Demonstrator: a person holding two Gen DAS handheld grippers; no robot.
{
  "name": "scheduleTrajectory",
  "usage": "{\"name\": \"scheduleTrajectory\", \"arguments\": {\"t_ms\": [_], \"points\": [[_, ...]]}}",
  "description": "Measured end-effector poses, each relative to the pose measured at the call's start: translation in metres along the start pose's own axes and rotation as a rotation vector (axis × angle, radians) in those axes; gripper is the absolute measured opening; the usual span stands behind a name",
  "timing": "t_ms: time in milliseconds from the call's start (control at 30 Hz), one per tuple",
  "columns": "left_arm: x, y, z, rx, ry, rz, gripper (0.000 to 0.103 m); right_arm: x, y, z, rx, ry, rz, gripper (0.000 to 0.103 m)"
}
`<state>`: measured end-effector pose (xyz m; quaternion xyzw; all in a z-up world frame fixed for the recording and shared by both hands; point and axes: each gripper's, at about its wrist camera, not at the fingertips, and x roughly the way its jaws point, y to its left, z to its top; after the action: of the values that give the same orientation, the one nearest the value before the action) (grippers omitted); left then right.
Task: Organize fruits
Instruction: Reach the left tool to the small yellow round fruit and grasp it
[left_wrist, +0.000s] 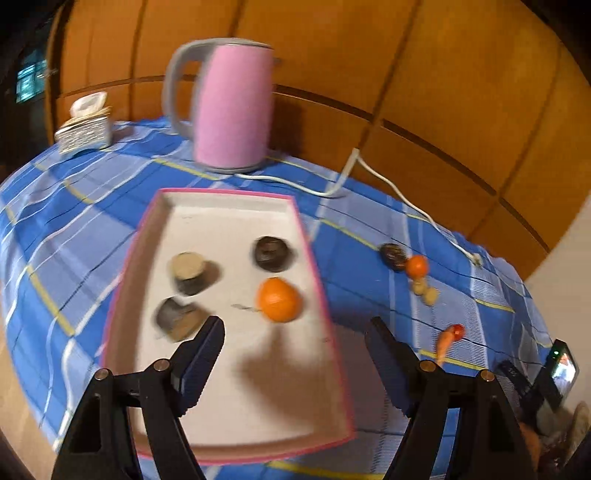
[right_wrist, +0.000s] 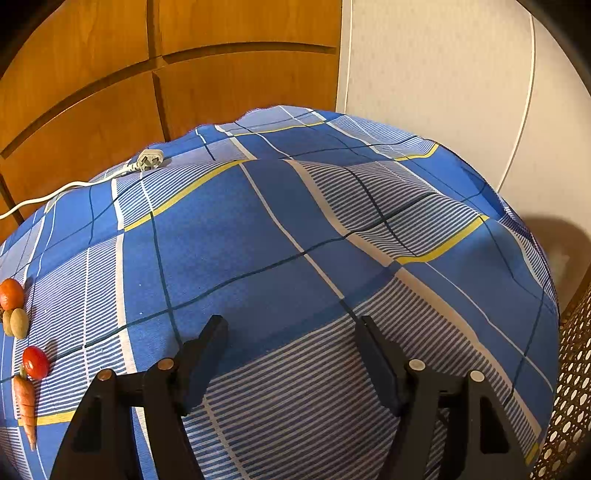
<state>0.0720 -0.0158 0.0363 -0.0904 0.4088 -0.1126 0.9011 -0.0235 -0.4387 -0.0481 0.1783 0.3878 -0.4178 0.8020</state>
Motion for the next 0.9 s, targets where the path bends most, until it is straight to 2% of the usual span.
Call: {"name": "scheduleTrajectory", "arguments": {"t_ms": [100, 133, 300, 400, 433, 533, 667, 900], "points": [[0.014, -0.03, 0.009, 0.075, 0.024, -0.039, 0.079, 0.0, 0.0, 0.0, -0.001, -0.001, 0.0, 0.073], [0.022, -0.041, 0.012, 0.099, 0.053, -0.055, 0.079, 0.001, 0.0, 0.0, -0.002, -0.001, -0.001, 0.073], [0.058, -0.084, 0.023, 0.157, 0.13, -0.12, 0.077, 0.001, 0.0, 0.0, -0.003, -0.001, -0.003, 0.074], [0.08, -0.106, 0.029, 0.173, 0.172, -0.17, 0.069, 0.0, 0.001, 0.0, -0.003, -0.002, -0.005, 0.074], [0.091, -0.115, 0.031, 0.185, 0.197, -0.185, 0.063, 0.0, 0.001, 0.0, -0.004, -0.002, -0.006, 0.074], [0.118, -0.131, 0.038, 0.179, 0.248, -0.207, 0.042, 0.0, 0.001, 0.0, -0.004, -0.003, -0.008, 0.074], [0.151, -0.147, 0.043, 0.153, 0.296, -0.219, 0.038, 0.0, 0.001, -0.001, -0.005, -0.004, -0.01, 0.074], [0.191, -0.156, 0.042, 0.078, 0.352, -0.211, 0.037, -0.001, 0.001, 0.0, -0.006, -0.006, -0.012, 0.074]]}}
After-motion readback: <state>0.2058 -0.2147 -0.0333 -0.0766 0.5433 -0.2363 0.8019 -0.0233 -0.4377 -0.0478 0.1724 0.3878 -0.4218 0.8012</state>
